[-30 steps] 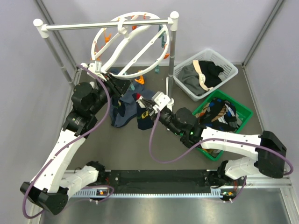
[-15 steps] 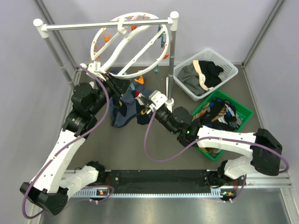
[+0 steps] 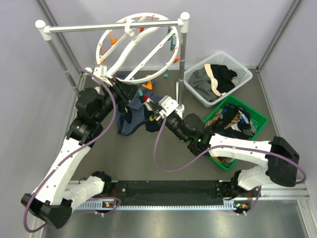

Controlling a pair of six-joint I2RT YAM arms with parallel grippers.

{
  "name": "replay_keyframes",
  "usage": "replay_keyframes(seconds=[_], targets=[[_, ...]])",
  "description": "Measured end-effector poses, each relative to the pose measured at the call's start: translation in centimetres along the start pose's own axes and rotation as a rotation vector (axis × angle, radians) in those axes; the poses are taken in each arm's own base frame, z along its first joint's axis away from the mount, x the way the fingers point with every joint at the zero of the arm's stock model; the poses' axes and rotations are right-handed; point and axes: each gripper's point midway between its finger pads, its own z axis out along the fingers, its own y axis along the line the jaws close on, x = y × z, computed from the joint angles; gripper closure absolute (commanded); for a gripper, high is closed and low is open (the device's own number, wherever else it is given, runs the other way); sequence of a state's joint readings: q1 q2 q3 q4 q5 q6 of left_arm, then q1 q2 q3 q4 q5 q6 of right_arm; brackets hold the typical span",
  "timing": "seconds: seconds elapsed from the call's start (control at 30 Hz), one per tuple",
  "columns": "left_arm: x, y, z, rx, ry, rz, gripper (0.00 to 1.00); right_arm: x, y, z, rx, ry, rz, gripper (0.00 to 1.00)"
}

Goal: Clip the socks to the hanger
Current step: Clamp the sock onto the hanger.

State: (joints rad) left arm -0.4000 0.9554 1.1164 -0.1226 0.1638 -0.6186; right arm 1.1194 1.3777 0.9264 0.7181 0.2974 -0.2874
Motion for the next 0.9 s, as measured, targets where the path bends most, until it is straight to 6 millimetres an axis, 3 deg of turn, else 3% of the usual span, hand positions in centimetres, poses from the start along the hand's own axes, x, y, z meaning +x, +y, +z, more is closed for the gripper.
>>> replay_keyframes(seconds=[0.53,0.9], targets=[[0.1,-0.1,0.0,0.005,0.006,-0.012,1.0,-1.7,-0.1,0.6,0.004,-0.046,0.014,1.0],[0.1,0.0,0.0,-0.004,0.002,-0.018,1.0,-1.5,-0.7,0.3,0.043,-0.054,0.026,1.0]])
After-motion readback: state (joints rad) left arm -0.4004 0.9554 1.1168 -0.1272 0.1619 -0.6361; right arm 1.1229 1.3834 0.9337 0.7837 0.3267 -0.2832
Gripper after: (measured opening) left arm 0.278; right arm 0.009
